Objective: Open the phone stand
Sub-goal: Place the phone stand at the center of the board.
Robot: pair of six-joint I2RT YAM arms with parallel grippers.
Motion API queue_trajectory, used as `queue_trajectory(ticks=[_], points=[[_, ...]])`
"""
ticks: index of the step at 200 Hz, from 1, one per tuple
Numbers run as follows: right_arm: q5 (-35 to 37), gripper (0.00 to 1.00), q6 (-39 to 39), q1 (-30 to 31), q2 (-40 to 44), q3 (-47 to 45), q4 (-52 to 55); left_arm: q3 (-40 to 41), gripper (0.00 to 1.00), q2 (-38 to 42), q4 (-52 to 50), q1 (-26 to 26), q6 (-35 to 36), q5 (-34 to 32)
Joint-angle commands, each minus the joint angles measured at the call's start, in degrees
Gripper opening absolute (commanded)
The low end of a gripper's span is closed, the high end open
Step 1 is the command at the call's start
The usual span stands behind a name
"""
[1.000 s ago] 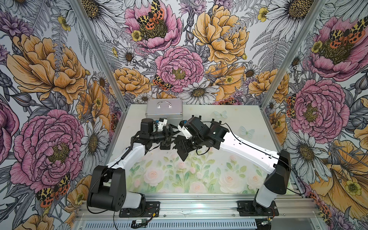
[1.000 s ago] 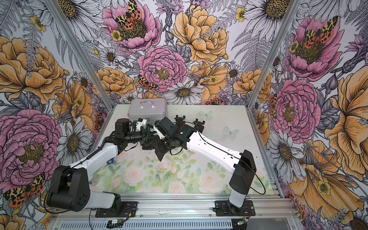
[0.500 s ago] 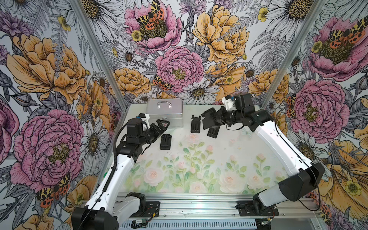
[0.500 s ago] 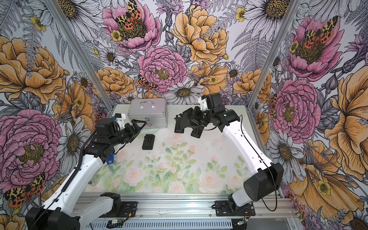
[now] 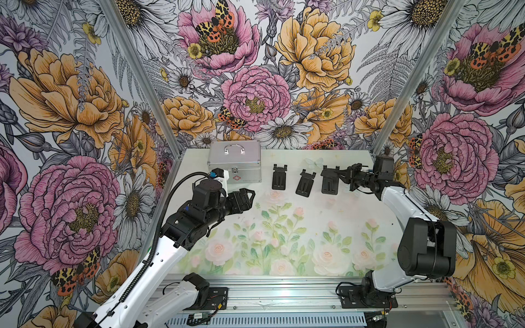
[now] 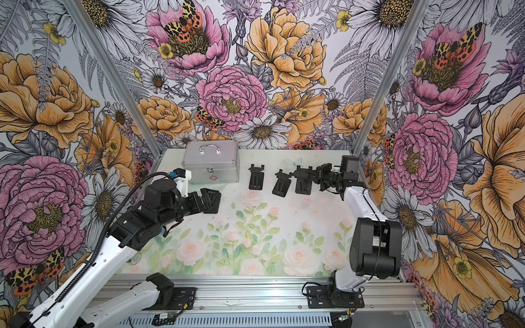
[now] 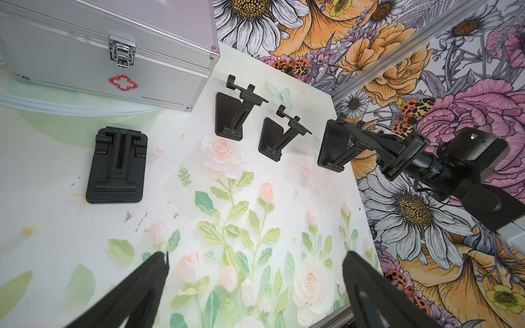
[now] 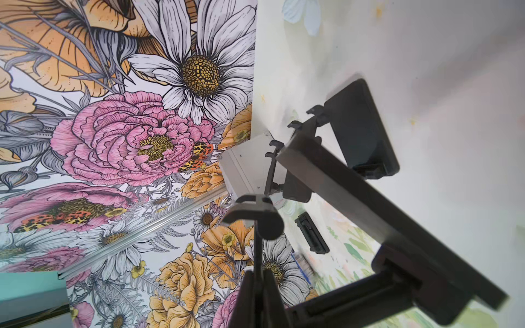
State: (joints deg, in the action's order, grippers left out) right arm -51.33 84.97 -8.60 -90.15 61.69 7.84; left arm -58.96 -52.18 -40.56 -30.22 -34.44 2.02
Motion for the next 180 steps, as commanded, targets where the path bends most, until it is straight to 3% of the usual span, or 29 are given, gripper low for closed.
queue_trajectory(ticks=[1,81,180], points=[[-4.3,0.0,7.0,-0.2,-1.7,-0.2,-9.5,-0.5,0.99,-0.2,-3.0,-0.9,2.5,-5.1],[-4.1,0.0,11.6,-4.2,-6.9,-4.3,-9.5,-0.1,0.99,-1.1,-3.6,-1.0,4.3,-4.2],[-6.6,0.0,13.5,-4.6,-16.6,-3.3,-10.9,0.0,0.99,-2.4,-3.5,-0.9,4.4,-4.0]])
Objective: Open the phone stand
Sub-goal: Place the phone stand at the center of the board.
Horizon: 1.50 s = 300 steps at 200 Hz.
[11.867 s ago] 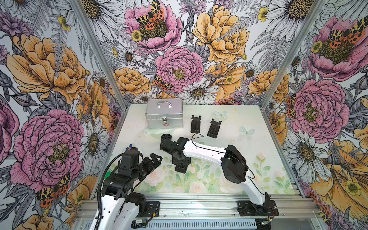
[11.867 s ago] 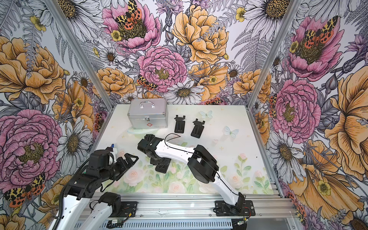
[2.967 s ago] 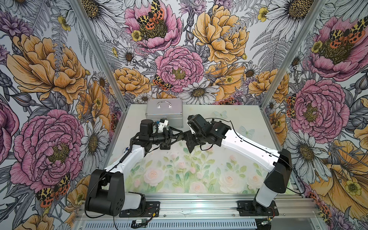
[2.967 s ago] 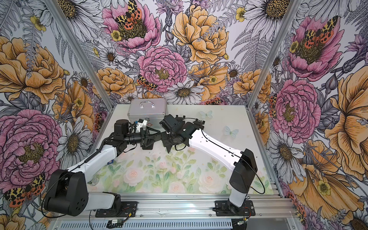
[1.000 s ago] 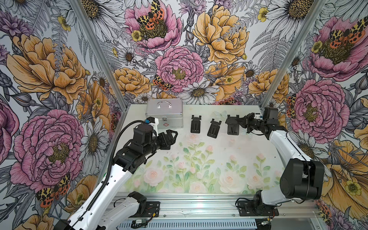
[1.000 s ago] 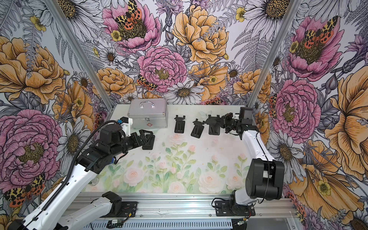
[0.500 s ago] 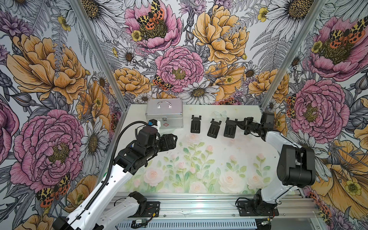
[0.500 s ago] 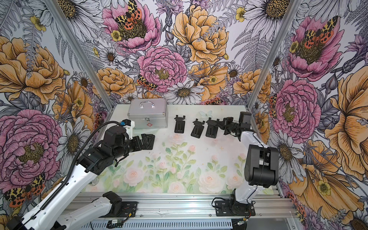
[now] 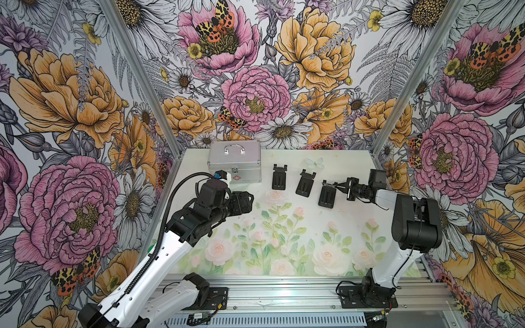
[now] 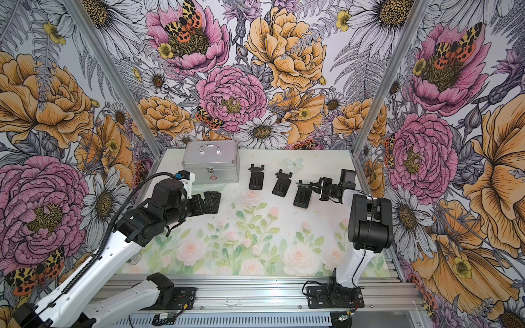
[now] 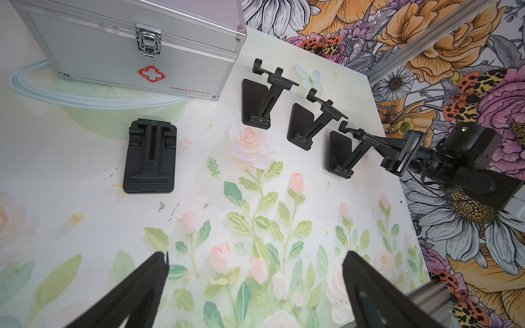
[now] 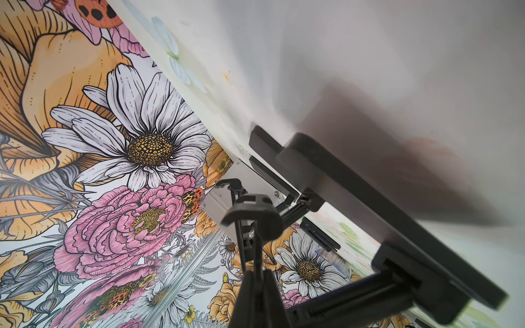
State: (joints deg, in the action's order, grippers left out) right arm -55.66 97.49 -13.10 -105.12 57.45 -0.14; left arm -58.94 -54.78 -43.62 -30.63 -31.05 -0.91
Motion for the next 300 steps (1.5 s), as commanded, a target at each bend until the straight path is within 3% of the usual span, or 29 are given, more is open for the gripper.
queue_trajectory(ticks=[1,87,116,152,182,214,257,300], points=[[-2.2,0.0,1.0,-0.1,-1.7,1.0,-3.0,0.0,0.99,0.2,-0.4,-0.5,1.0,-1.0],[-3.1,0.0,0.7,-0.7,-6.7,3.6,-3.8,0.7,0.99,0.9,-0.5,-0.5,0.0,-1.3],[-2.4,0.22,0.6,-1.5,-5.8,3.2,-3.7,1.1,0.99,1.6,-0.5,-0.5,-0.6,-1.5],[0.1,0.57,0.6,-3.9,-1.4,0.9,-2.3,1.3,0.99,2.4,-0.5,-0.4,-1.2,-1.9],[2.4,0.77,-3.1,-5.1,4.1,0.0,3.0,-0.1,0.99,1.0,-1.4,-0.3,-1.4,-1.9],[7.0,0.99,-18.4,-4.7,10.5,4.9,22.5,-2.9,0.99,-3.0,-2.8,0.1,-0.6,-2.6],[14.4,0.99,-31.7,0.3,18.8,9.6,36.7,-8.0,0.99,-12.2,-5.0,3.9,-0.6,-3.2],[30.0,0.99,-40.6,15.1,26.9,17.6,46.7,-14.7,0.98,-26.7,-11.4,9.8,2.1,-3.4]])
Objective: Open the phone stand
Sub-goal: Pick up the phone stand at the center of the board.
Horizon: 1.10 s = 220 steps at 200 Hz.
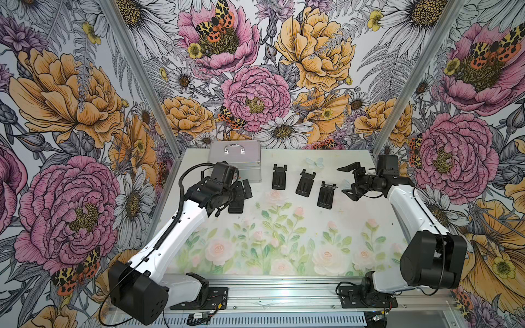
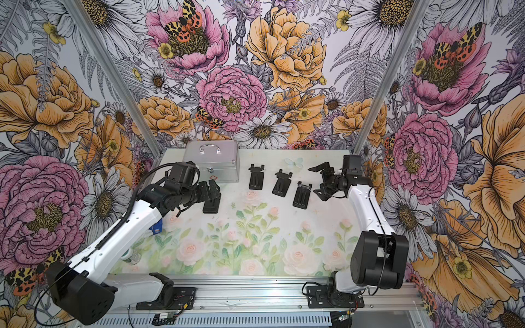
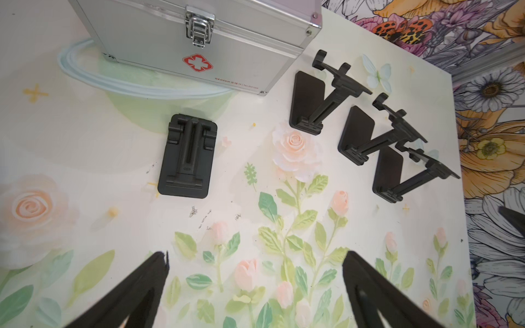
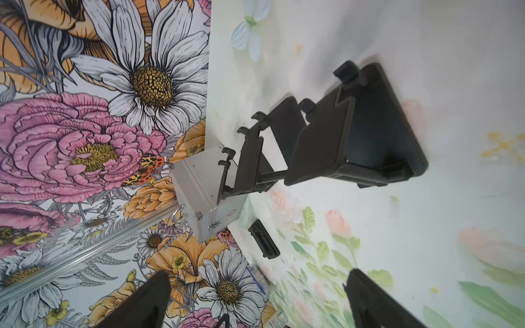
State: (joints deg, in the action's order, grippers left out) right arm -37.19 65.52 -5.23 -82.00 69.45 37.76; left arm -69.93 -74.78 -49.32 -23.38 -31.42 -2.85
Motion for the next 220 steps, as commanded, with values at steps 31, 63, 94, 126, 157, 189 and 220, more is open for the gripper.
queue_trajectory(ticks=[31,63,94,126,157,189,220], points=[[20.5,0.99,-12.6,21.9,3.4,13.6,12.3,-12.0,0.86,-20.1,-12.5,5.0,8.0,-1.9],[24.3,0.99,-15.4,32.5,-0.5,18.4,13.1,-21.8,0.61,-32.5,-17.6,5.7,12.4,-3.6],[25.3,0.99,-15.6,36.4,-4.3,20.7,13.1,-26.8,0.55,-39.4,-20.3,6.5,14.5,-2.3],[25.7,0.99,-16.1,37.0,-6.0,21.9,13.1,-26.6,0.54,-42.0,-20.5,6.6,15.4,-3.4],[26.0,0.99,-16.6,36.9,-6.3,21.3,13.1,-26.9,0.52,-44.0,-20.5,6.8,16.4,-3.6],[26.6,0.99,-16.2,36.9,-6.2,20.4,13.1,-27.0,0.5,-45.8,-20.2,6.8,17.0,-3.9],[26.6,0.99,-16.5,36.9,-6.0,20.1,13.1,-27.5,0.49,-47.1,-19.8,6.9,17.8,-4.3]])
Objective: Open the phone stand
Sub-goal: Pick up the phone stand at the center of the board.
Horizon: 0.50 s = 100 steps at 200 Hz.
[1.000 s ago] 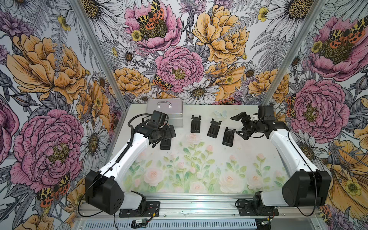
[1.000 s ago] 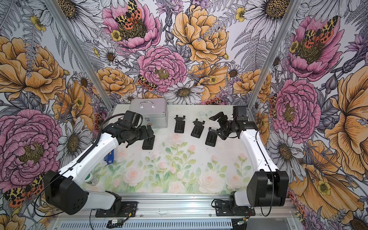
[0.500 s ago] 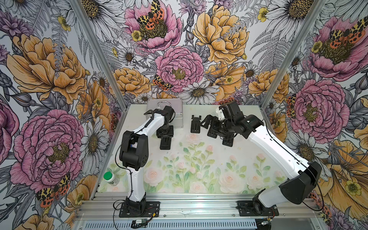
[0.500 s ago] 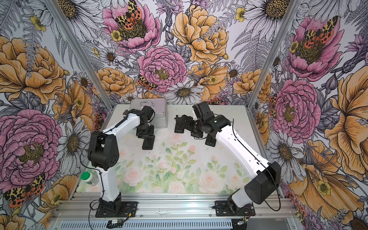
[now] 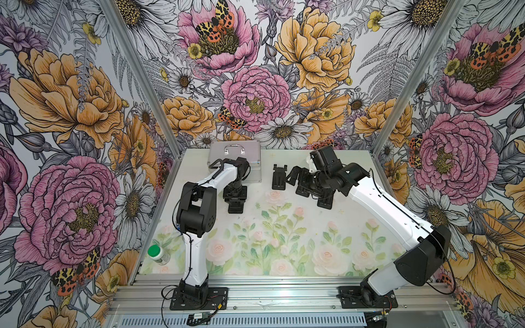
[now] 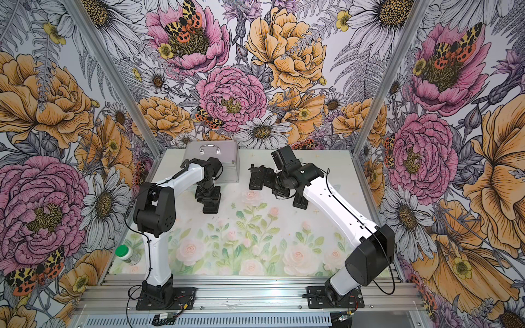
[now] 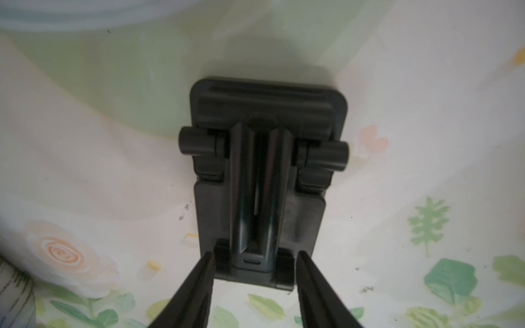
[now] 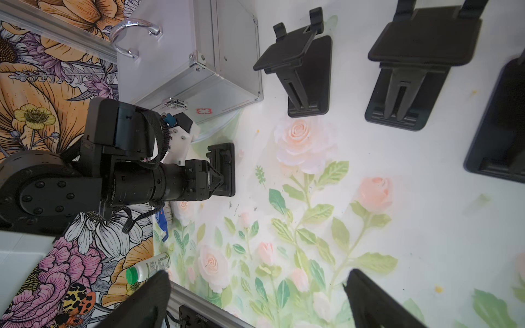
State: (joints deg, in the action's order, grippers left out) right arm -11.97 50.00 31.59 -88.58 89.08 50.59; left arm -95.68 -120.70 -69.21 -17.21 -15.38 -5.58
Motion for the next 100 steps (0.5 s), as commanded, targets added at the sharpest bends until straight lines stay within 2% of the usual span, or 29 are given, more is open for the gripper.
queue_trajectory(ticks=[1,100], points=[[1.4,0.99,-0.9,0.1,0.6,0.5,0.2,-1.7,0.49,-1.3,0.1,0.7,1.7,-1.5],[1.6,0.99,-1.0,0.0,1.0,-0.4,0.3,-2.4,0.42,-3.7,1.1,0.8,2.7,-1.6]])
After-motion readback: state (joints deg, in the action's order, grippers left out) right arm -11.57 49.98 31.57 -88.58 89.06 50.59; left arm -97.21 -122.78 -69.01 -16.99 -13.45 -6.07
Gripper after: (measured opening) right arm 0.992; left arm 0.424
